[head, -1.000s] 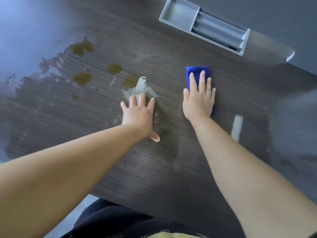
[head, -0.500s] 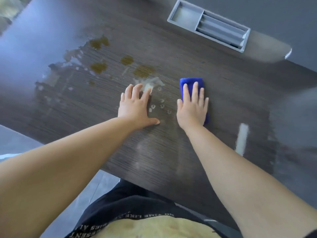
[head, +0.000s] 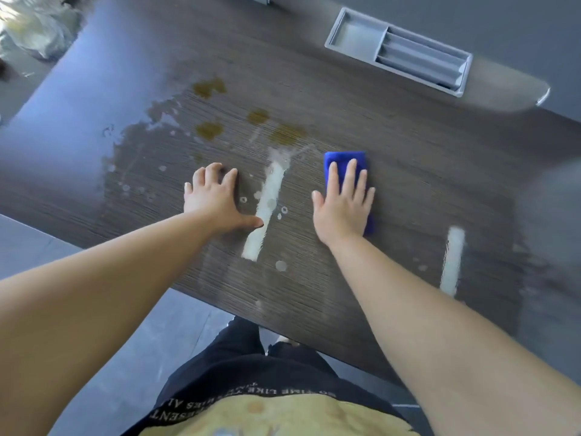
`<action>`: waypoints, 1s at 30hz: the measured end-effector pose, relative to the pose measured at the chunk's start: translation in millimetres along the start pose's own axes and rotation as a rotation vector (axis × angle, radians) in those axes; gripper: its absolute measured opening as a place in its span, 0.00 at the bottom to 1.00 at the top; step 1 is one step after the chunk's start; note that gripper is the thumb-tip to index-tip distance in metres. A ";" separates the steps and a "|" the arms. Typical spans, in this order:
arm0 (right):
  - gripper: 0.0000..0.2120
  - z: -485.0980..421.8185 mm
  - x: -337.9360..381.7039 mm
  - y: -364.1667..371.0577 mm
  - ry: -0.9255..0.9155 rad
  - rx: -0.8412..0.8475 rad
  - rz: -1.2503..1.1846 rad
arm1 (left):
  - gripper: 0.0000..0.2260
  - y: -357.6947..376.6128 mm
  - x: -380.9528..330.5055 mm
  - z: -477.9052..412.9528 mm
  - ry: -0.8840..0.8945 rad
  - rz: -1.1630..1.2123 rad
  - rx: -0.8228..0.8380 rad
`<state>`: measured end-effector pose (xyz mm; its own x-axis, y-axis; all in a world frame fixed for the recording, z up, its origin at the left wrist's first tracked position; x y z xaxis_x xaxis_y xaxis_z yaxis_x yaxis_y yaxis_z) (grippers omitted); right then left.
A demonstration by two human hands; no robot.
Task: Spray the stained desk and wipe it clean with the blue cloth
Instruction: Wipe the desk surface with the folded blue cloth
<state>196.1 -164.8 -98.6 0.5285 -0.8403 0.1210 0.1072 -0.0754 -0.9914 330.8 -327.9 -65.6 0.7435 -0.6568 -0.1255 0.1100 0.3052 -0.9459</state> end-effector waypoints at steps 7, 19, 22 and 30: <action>0.25 -0.3 -22.0 -0.7 -0.648 -0.004 0.026 | 0.49 -6.8 18.8 -5.4 0.039 -0.006 0.022; 0.24 8.1 24.3 6.4 -0.608 0.023 -0.054 | 0.54 -13.3 68.1 -33.5 -0.172 0.011 -0.019; 0.24 -24.1 -1.2 1.8 -0.406 -0.015 -0.022 | 0.56 -12.0 68.8 -36.2 -0.195 0.030 0.028; 0.26 -70.9 91.0 12.4 -0.066 -0.055 -0.024 | 0.55 -14.4 64.1 -42.9 -0.166 -0.029 0.065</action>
<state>185.8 -280.2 -103.4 0.5812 -0.8006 0.1460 0.0754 -0.1257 -0.9892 348.7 -404.0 -72.8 0.8377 -0.5445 -0.0418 0.1715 0.3350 -0.9265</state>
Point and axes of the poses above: each hand's wrist, its own z-axis away from the middle knuckle, its own y-axis out of the palm, x = y × z, the point moved 3 cm from there along -z, towards the middle knuckle, and after that the axes turned 10 degrees about -x, right-handed, at the moved point
